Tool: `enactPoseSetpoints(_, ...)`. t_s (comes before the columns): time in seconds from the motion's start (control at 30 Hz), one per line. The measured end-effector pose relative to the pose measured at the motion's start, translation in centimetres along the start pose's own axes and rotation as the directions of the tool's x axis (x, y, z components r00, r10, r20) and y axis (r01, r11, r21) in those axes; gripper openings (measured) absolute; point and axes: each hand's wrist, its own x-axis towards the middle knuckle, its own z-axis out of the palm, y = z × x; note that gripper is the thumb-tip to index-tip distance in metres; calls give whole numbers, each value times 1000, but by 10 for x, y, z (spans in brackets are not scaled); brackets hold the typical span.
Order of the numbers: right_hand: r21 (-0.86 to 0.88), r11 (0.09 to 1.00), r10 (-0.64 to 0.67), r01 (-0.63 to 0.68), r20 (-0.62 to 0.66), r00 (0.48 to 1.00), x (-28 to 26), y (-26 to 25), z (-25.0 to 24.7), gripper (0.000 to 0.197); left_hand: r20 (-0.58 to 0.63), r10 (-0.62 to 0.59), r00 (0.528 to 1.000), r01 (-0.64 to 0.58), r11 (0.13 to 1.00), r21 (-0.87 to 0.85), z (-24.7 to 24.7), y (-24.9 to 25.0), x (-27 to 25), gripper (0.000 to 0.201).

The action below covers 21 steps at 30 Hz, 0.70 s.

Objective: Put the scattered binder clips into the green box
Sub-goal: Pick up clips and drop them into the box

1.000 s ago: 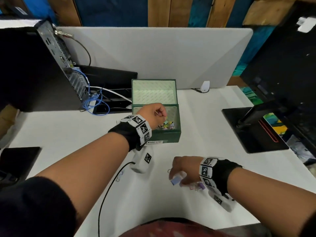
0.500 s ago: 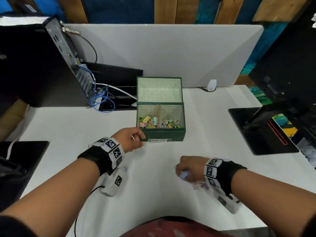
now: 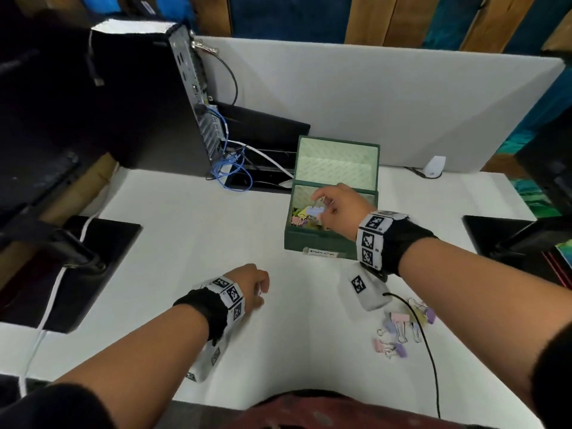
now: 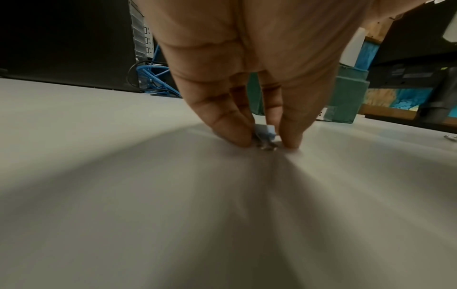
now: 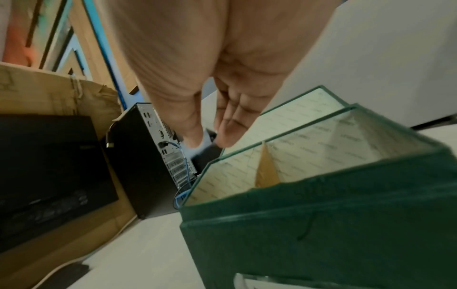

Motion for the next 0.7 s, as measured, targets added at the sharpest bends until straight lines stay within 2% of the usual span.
enactPoseSetpoints(0.13, 75, 997, 15, -15, -10, 1000, -10, 7, 0, 36, 7, 15, 1000, -15, 1000, 20, 1, 1, 1, 17)
enactPoseSetpoints(0.27, 70, 997, 12, -15, 42, 999, -36, 37, -3, 30, 31, 50, 998, -52, 997, 52, -5, 8, 6, 21)
enactPoseSetpoints(0.37, 74, 996, 45, -45, 11, 999, -61, 66, -4, 28, -11, 101, 995, -101, 994, 29, -18, 22, 12, 35)
enactPoseSetpoints(0.47, 34, 995, 96, -95, -10, 995, -89, 93, -6, 23, -57, 148, 987, -148, 989, 4, -37, 44, 18, 29)
enactPoseSetpoints(0.57, -25, 981, 195, -194, 29, 980, -115, 117, -5, 19, -172, 217, 961, -230, 971, -61, -60, 74, 24, 18)
enactPoseSetpoints(0.7, -88, 943, 331, -321, 131, 935, -143, 136, -2, 19, -386, 257, 886, -322, 940, -113, -91, 114, 41, 10)
